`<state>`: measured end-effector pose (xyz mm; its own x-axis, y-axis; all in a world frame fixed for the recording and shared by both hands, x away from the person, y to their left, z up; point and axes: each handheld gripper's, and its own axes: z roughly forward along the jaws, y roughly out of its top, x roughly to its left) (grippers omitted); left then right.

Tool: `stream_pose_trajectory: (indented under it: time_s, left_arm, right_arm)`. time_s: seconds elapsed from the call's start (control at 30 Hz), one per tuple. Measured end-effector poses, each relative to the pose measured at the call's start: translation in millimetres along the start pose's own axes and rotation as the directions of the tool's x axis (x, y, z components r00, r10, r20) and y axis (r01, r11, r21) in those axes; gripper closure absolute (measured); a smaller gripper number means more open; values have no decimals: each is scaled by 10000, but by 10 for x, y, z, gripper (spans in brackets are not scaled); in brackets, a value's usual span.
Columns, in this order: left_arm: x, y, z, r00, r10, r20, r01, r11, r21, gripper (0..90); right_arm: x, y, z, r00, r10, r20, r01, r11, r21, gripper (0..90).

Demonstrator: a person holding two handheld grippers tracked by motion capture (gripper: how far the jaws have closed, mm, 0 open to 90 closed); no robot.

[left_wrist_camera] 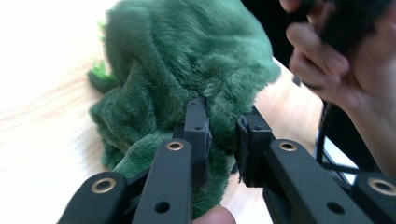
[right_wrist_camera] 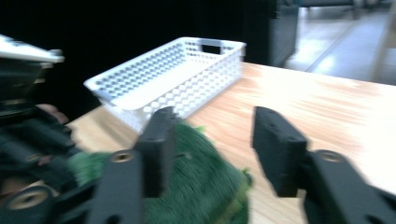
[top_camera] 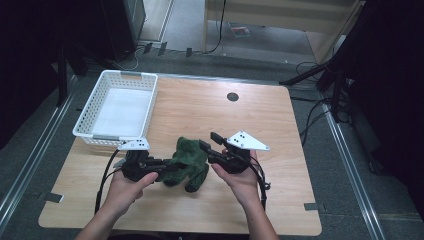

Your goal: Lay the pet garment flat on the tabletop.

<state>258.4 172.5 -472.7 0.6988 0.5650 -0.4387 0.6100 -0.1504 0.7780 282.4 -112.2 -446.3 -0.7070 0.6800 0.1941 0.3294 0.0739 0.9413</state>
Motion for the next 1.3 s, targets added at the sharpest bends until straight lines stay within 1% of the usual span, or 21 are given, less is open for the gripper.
stream_pose_trajectory:
  time_s: [0.03, 0.17, 0.3, 0.4, 0.43, 0.5, 0.53, 0.57, 0.63, 0.67, 0.7, 0.73, 0.77, 0.83, 0.87, 0.93, 1.03, 1.1, 1.2, 1.27, 1.3]
  left_arm:
    - [31, 3, -50, 9991, -306, -297, 293, 9986, -440, 759]
    - [92, 3, -154, 9945, -757, -727, 670, 9911, -1147, 761]
    - [150, -4, -279, 9866, -1376, -875, 1167, 9706, -2104, 762]
    - [155, -4, -292, 9861, -1460, -798, 1254, 9672, -2208, 760]
    - [157, -3, -292, 9866, -1468, -712, 1279, 9669, -2209, 759]
    - [150, -3, -284, 9875, -1483, -528, 1335, 9668, -2177, 758]
    - [148, -3, -277, 9887, -1448, -400, 1331, 9679, -2131, 759]
    - [143, -2, -269, 9897, -1390, -336, 1290, 9693, -2091, 759]
    - [129, 6, -252, 9933, -1075, -433, 977, 9778, -1853, 760]
    - [129, 6, -252, 9933, -1075, -433, 977, 9778, -1853, 762]
    - [112, 13, -238, 9954, -698, -653, 589, 9859, -1567, 763]
    - [112, 13, -238, 9954, -698, -653, 589, 9859, -1567, 764]
    - [106, 14, -226, 9962, -495, -717, 391, 9895, -1390, 764]
    - [92, 18, -175, 9989, -122, -456, 81, 9961, -881, 768]
    - [59, 13, -111, 9996, 237, -140, -242, 9990, -365, 767]
    - [38, 8, -77, 9992, 409, -38, -409, 9991, -142, 766]
    - [-47, -2, 13, 9947, 992, 281, -1002, 9941, 405, 747]
    - [-153, 4, 51, 9880, 1538, -159, -1526, 9866, 576, 698]
    - [-204, 26, 24, 9837, 1652, -711, -1632, 9860, 329, 645]
    - [-274, 57, -43, 9630, 1730, -2065, -1793, 9837, -122, 545]
    - [-297, 65, -62, 9541, 1747, -2433, -1872, 9819, -287, 500]
  right_arm:
    - [20, -21, -5, 9985, 64, -537, -63, 10000, 11, 328]
    - [75, -84, 56, 9987, -129, -494, 154, 9986, 509, 98]
    - [103, -204, 153, 9974, -91, -717, 161, 9952, 968, 43]
    - [131, -276, 234, 9969, -133, -773, 233, 9913, 1298, 31]
    - [168, -356, 327, 9958, -216, -895, 371, 9838, 1754, 28]
    - [185, -393, 372, 9962, -375, -789, 523, 9795, 1944, 34]
    - [202, -446, 444, 9982, -556, -215, 590, 9721, 2270, 101]
    - [195, -463, 456, 9979, -632, 110, 592, 9732, 2222, 158]
    - [147, -455, 427, 9982, -303, 509, 201, 9817, 1895, 233]
    - [112, -437, 394, 9988, -27, 479, -50, 9870, 1604, 285]
    - [80, -413, 355, 9985, 169, 513, -235, 9911, 1308, 328]
    - [50, -387, 312, 9978, 299, 591, -358, 9942, 1013, 392]
    - [50, -387, 312, 9978, 299, 591, -358, 9942, 1013, 392]
    - [-11, -334, 223, 9963, 700, 502, -719, 9967, 374, 495]
    - [-49, -308, 186, 9951, 976, 144, -977, 9952, 95, 572]
    - [-53, -299, 174, 9948, 1017, 38, -1017, 9948, 33, 605]
    - [-4, -271, 159, 9966, 794, -199, -796, 9967, -129, 768]
    - [52, -241, 124, 9982, 516, -291, -529, 9974, -481, 833]
    - [131, -183, 85, 9999, 35, -167, -47, 9975, -710, 856]
    - [253, -83, 37, 9991, -427, -61, 420, 9954, -860, 859]
    - [291, -54, 30, 9986, -530, -94, 520, 9953, -821, 857]
